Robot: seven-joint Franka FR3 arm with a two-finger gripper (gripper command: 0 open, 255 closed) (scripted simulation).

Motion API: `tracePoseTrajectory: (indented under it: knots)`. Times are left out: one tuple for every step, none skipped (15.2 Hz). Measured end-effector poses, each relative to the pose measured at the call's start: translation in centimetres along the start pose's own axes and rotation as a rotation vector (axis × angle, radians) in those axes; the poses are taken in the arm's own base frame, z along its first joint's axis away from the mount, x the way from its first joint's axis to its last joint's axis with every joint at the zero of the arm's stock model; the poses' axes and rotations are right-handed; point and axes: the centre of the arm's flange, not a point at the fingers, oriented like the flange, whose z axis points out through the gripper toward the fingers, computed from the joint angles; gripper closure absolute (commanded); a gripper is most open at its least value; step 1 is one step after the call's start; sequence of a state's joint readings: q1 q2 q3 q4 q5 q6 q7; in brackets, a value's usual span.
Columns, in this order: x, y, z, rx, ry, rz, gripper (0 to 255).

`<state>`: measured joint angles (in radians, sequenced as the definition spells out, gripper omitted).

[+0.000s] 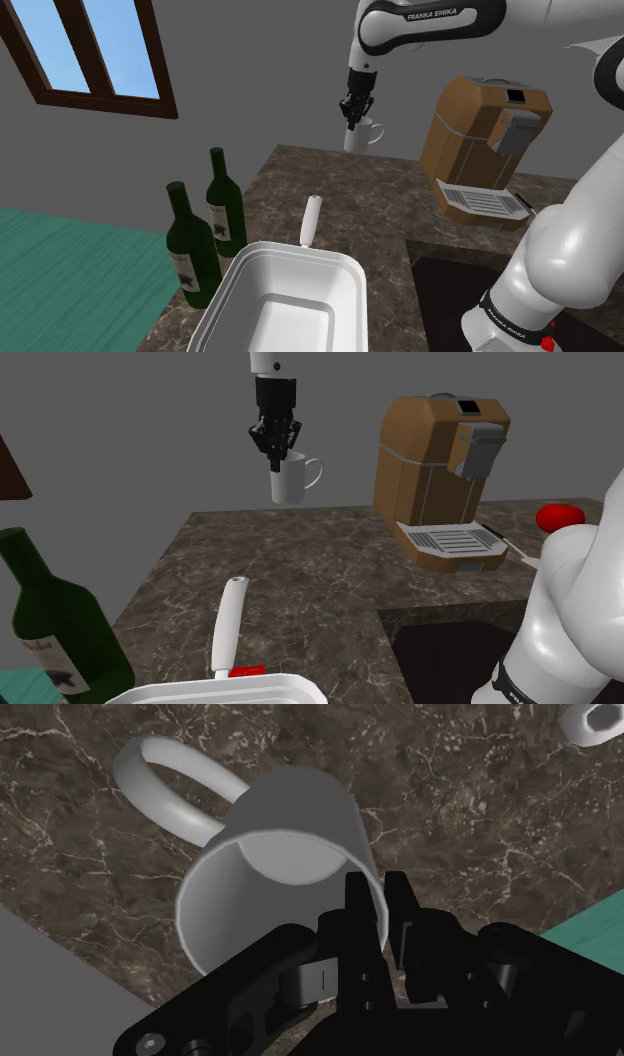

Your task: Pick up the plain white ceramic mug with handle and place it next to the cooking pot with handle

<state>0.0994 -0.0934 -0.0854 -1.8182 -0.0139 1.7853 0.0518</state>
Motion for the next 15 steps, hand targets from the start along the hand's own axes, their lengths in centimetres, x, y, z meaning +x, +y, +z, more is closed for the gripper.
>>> tracePoseTrajectory:
  knots:
    - [-0.2,-1.3,0.0,0.0,0.0,0.0,255]
    - [-0.6,-2.9,-0.1,0.0,0.0,0.0,255]
    - [-0.9,-4.2,0.0,0.0,0.0,0.0,255]
    - [-1.3,-5.5,-0.2,0.0,0.0,0.0,255]
    - [-1.5,-6.8,-0.1,0.0,0.0,0.0,255]
    - [-1.9,-8.0,0.1,0.0,0.0,0.0,255]
    - [-2.1,-9.2,0.0,0.0,0.0,0.0,255]
    - [-2.1,-10.3,0.0,0.0,0.0,0.0,255]
    - [-2.2,-10.9,0.2,0.0,0.0,0.0,255]
    - [-2.4,-11.1,0.5,0.0,0.0,0.0,255]
    - [-2.4,-11.4,0.9,0.0,0.0,0.001,255]
    - [-2.4,-11.4,1.3,0.0,0.0,0.001,255]
    - [-2.4,-11.5,1.9,0.0,-0.001,0.001,255]
    - [-2.5,-11.4,2.4,0.0,-0.001,0.001,255]
    - [-2.5,-11.4,3.0,0.0,-0.001,0.001,255]
